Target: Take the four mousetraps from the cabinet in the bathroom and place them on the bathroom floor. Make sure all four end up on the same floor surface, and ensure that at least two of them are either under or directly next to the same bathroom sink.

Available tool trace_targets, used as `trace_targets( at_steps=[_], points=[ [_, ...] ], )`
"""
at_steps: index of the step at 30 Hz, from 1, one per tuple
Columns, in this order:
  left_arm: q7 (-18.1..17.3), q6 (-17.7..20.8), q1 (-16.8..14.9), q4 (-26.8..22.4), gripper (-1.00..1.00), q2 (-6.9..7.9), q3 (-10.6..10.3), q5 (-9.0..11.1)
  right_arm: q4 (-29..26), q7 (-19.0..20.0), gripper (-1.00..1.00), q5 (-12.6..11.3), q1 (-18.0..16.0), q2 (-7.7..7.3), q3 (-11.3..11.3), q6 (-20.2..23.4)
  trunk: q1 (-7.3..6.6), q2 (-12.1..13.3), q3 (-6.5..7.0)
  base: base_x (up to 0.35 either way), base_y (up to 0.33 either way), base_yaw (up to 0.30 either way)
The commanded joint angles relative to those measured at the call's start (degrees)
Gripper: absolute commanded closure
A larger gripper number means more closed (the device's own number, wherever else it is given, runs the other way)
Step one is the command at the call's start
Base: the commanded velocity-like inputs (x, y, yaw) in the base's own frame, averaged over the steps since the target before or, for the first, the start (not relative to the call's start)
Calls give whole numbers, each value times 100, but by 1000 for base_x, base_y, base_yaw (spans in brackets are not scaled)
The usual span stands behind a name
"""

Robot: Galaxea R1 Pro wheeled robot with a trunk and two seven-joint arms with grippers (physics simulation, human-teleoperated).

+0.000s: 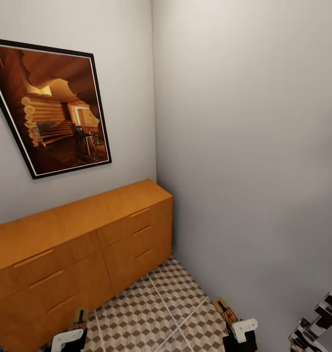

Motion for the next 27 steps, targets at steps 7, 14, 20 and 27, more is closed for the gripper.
trace_targets(
  at_steps=[7,14,20,27],
  points=[
    [-34,-19,-9,20,100,-3,-31,50,1,-12,100,37,-5,0,-24,-18,4,-13,-11,0,0,1],
    [-34,-18,-9,20,100,-3,-31,50,1,-176,100,37,-5,3,-25,-18,4,-13,-21,0,0,180],
    [-34,-18,-9,20,100,-3,-31,50,3,-207,100,37,-5,7,-25,-18,4,-13,-37,0,0,275],
    [-34,-19,-9,20,100,-3,-31,50,3,-210,100,37,-5,6,-25,-18,4,-13,-58,0,0,273]
  ],
)
